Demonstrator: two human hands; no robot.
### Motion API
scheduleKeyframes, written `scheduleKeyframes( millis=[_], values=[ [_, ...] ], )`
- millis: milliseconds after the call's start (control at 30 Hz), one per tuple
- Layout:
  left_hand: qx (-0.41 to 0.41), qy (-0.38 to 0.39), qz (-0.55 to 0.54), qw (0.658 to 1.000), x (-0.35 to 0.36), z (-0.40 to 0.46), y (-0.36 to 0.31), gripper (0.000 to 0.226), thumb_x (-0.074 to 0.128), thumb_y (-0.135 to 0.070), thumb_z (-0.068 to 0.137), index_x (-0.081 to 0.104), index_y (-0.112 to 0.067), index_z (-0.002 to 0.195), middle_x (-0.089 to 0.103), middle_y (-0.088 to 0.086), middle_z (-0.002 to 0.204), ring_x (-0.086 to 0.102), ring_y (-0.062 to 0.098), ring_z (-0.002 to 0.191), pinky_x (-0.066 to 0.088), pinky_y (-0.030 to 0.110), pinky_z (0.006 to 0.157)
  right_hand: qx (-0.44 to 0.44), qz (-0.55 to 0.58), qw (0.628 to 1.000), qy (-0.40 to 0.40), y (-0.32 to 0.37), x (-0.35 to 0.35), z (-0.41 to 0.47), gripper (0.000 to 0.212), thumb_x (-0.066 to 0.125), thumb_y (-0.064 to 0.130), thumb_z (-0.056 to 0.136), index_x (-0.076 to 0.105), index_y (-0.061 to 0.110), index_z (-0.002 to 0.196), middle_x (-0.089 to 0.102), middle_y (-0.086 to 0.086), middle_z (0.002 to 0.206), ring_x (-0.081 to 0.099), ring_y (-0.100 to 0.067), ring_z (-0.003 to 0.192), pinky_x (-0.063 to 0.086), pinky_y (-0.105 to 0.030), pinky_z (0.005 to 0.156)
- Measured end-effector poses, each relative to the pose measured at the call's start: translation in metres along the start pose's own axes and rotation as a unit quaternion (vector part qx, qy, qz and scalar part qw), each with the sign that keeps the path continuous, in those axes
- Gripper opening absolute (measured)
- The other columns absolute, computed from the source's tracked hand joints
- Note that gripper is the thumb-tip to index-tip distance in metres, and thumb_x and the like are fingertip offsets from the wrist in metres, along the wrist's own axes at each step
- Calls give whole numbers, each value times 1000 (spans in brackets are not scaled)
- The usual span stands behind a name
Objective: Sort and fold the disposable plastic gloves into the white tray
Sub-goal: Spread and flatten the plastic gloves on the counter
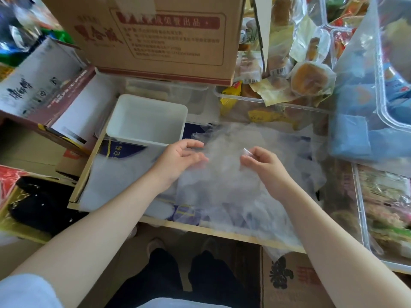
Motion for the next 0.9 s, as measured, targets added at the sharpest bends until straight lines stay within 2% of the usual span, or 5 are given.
scheduleKeyframes(
  millis=[167,300,400,600,900],
  values=[
    [-86,5,54,995,-21,-13,19,8,61,-7,86,62,-14,87,70,-5,64,64,2,59,47,23,66,50,203,977,-43,2,15,3,21,46,18,98,49,14,77,66,-1,74,57,-8,54,48,-18,53],
    [-86,-113,-172,975,-32,-14,23,16,53,-5,91,61,-14,81,71,-5,67,68,5,66,49,25,74,145,257,954,-55,-12,29,3,17,49,20,97,50,16,80,58,1,73,53,-9,56,47,-20,51],
    [-65,-187,-233,952,-36,-5,19,17,52,-9,93,60,-16,80,72,0,76,68,14,78,52,28,81,124,-31,990,54,-23,44,0,12,57,26,92,55,18,83,51,1,82,49,-13,67,40,-24,62],
    [-45,-180,-106,977,-42,-11,6,23,44,-1,91,56,-16,78,48,0,65,40,3,46,31,9,37,40,-488,872,-29,-43,19,27,58,48,43,93,35,11,140,31,-11,149,28,-30,135,27,-41,106],
    [-62,-28,53,996,-34,-23,16,19,53,-15,93,67,-19,81,39,-11,44,31,2,40,27,10,39,-38,-604,793,-64,-56,4,37,16,42,8,89,57,8,93,53,-9,86,51,-34,89,30,-36,70]
  ],
)
Point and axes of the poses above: each hand's wrist, its own z-axis towards the middle knuckle, its own x-axis out of the palm, y = z × x, the point moved 4 cm from there along z, towards the middle knuckle
